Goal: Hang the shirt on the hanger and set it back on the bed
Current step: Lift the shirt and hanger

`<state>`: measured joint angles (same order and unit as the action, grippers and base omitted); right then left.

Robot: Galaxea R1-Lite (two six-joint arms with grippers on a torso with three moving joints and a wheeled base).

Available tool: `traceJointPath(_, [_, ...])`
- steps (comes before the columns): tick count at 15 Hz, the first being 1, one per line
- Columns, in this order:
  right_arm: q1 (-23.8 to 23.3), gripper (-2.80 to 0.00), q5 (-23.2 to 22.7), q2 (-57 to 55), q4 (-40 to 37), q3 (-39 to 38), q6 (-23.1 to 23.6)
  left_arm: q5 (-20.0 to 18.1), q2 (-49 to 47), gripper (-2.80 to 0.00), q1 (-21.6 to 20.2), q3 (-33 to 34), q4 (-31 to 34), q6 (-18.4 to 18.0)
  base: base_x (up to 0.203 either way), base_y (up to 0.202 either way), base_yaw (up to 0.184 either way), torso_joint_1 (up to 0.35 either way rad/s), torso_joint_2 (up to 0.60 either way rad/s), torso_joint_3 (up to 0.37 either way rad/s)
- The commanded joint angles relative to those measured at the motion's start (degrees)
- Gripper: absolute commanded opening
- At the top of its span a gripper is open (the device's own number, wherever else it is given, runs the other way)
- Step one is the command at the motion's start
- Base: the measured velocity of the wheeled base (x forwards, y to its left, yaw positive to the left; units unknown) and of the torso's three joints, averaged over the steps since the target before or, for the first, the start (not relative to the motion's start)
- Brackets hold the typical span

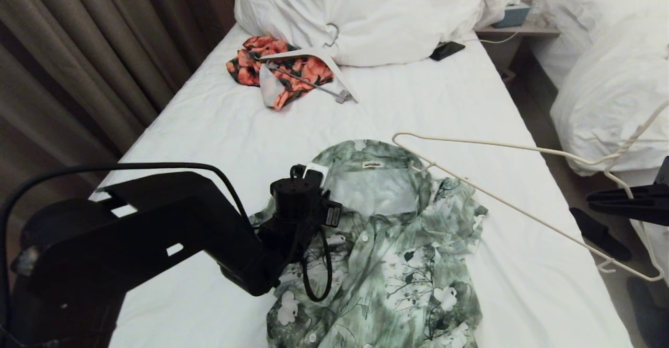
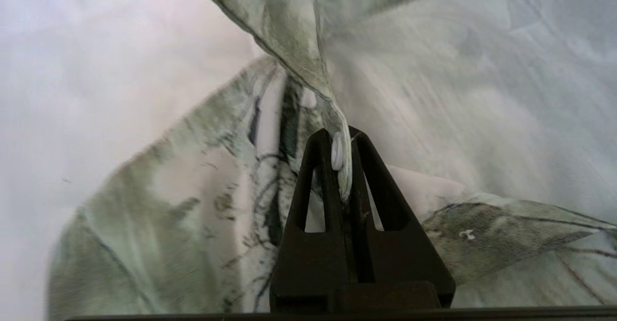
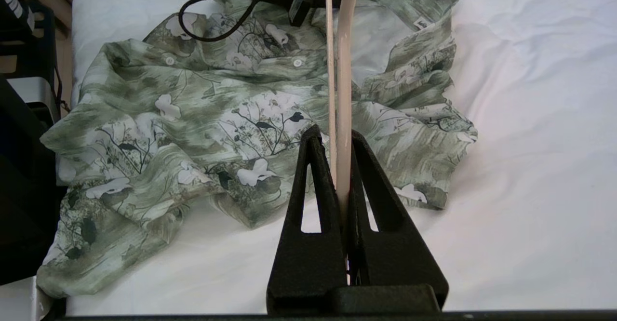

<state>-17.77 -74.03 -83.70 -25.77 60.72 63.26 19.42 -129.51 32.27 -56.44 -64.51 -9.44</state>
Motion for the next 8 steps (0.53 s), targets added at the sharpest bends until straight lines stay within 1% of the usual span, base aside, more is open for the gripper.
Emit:
traceJointPath(1, [0.13, -2.80, -0.41, 0.03, -0.16, 0.10, 0.38, 0.22, -1.31, -2.80, 0.31, 1.21, -3.97, -2.10, 0.000, 0.000, 0.000, 0.000, 0.00, 0.000])
traceJointPath(2, [0.30, -2.80, -0.41, 0.03, -0.24, 0.01, 0.38, 0.26, -1.97, -2.80, 0.50, 1.24, -5.52, -3.26, 0.000, 0.000, 0.000, 0.000, 0.00, 0.000])
traceJointPath(4, [0.37, -2.80, -0.41, 0.12, -0.33, -0.08, 0.29, 0.06, -2.15, -2.80, 0.51, 1.05, -5.62, -3.36, 0.000, 0.000, 0.000, 0.000, 0.00, 0.000])
traceJointPath(6, [0.37, -2.80, -0.32, 0.06, -0.33, 0.01, 0.20, -0.07, -1.94, -2.80, 0.51, 0.98, -5.57, -2.68, 0.000, 0.000, 0.000, 0.000, 0.00, 0.000])
traceJointPath(8, [0.41, -2.80, -0.32, 0.12, -0.32, 0.01, 0.20, -0.16, -1.62, -2.80, 0.51, 1.25, -5.76, -1.07, 0.000, 0.000, 0.000, 0.000, 0.00, 0.000])
